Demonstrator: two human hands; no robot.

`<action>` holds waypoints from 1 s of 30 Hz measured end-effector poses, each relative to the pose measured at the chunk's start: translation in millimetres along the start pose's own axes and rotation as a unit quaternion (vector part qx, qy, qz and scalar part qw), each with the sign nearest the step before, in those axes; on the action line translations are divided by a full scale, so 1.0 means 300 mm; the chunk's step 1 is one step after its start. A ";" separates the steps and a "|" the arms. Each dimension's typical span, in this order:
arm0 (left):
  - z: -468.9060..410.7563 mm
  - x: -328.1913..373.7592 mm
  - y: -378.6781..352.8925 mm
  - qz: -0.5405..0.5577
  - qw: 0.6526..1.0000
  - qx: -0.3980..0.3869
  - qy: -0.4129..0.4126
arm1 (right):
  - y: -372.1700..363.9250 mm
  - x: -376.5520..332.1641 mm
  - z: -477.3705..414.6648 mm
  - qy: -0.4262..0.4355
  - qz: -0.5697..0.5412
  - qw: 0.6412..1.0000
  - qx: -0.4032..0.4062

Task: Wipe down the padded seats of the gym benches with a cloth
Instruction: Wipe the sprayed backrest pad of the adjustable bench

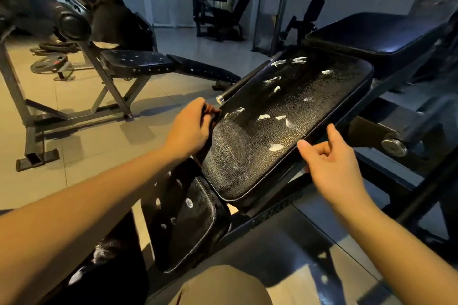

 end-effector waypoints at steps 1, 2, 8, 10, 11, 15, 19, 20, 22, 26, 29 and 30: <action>-0.008 0.031 -0.008 0.015 1.000 0.004 0.003 | -0.001 -0.003 0.003 0.002 0.000 1.000 0.002; 0.028 0.083 -0.004 0.036 0.999 0.006 -0.018 | -0.002 -0.003 0.006 0.001 0.002 1.000 0.004; 0.198 0.070 -0.358 -0.091 0.949 -0.302 -0.001 | 0.000 -0.006 0.010 0.005 0.004 1.000 0.031; 0.146 -0.019 -0.271 -0.070 0.963 -0.259 0.037 | 0.003 -0.006 0.009 0.007 0.007 0.999 0.036; 0.114 -0.033 -0.182 -0.060 0.981 -0.184 0.014 | 0.005 -0.008 0.009 0.007 0.008 0.999 0.039; 0.009 -0.013 0.007 -0.070 0.997 -0.039 -0.007 | -0.004 0.001 0.004 0.012 -0.001 0.999 0.046; 0.105 0.172 -0.061 0.005 0.993 -0.032 -0.111 | -0.008 0.014 -0.004 0.020 -0.008 0.999 0.042; 0.187 0.218 -0.067 0.013 0.983 -0.056 -0.174 | -0.003 0.015 -0.007 0.019 -0.007 0.999 0.039; 0.312 0.243 -0.062 0.025 0.958 -0.123 -0.256 | 0.005 0.017 -0.010 0.016 -0.006 0.999 0.035; 0.185 0.081 -0.031 -0.032 0.973 -0.083 -0.212 | 0.002 0.007 -0.007 0.017 -0.019 0.999 0.038; 0.008 0.015 -0.028 -0.032 0.995 -0.024 -0.093 | 0.001 -0.003 -0.003 0.017 -0.024 0.999 0.038; -0.007 0.036 -0.032 -0.014 0.997 -0.010 -0.075 | 0.003 -0.007 -0.002 0.020 -0.021 0.999 0.036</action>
Point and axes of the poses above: each hand's wrist, its own z-axis away from the middle knuckle, its own y-axis out of the back of the hand, x = y × z, the point moved 10 cm from there along -z, towards the middle knuckle, and after that the axes turned 12 degrees about y, right-handed, at the moved point
